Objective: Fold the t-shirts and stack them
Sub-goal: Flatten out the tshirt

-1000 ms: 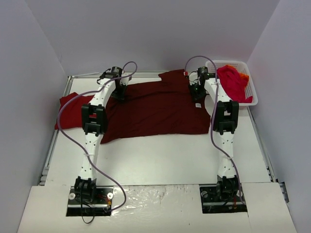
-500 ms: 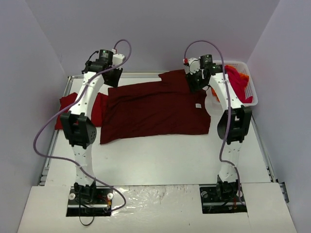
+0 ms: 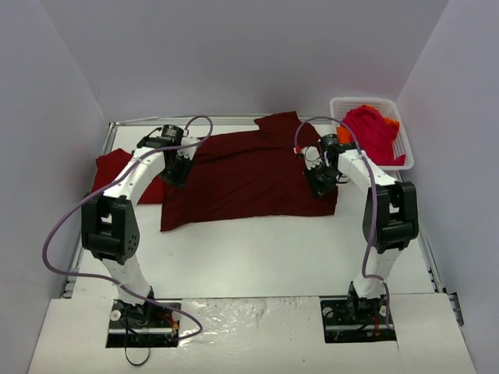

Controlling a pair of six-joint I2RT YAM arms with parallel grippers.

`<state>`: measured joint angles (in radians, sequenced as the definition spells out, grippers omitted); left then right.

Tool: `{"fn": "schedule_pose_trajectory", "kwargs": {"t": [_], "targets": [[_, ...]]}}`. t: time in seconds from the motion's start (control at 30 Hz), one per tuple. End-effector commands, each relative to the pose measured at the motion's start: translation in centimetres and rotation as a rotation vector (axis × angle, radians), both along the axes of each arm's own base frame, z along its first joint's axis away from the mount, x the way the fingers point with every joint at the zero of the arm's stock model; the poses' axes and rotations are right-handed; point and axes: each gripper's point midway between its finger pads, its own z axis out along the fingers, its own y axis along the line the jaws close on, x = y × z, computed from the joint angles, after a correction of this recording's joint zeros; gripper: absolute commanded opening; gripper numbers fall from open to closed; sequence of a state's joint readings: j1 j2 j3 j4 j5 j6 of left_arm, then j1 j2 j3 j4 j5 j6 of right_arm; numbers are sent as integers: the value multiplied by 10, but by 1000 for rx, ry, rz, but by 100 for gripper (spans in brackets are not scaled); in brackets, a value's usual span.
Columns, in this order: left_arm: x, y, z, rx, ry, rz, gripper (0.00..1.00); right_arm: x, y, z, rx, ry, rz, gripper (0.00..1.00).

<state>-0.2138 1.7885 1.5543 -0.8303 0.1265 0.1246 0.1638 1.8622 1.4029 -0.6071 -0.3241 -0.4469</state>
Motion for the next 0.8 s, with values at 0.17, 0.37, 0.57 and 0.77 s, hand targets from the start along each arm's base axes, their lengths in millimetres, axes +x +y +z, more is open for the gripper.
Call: {"fn": "schedule_pose_trajectory", "kwargs": {"t": [0.17,0.37,0.57,0.77], "targets": [[-5,17,23,29,-129,8,30,-1,3,-22,29,21,2,0],[-9,22,19,36,-135,17,33,-7,3,-41,22,68,14,0],[-10,25,18,37,-131,24,34,-14,1,-55,7,101,17,0],[-10,24,19,32,-132,25,35,-19,3,-49,19,96,20,0]]}}
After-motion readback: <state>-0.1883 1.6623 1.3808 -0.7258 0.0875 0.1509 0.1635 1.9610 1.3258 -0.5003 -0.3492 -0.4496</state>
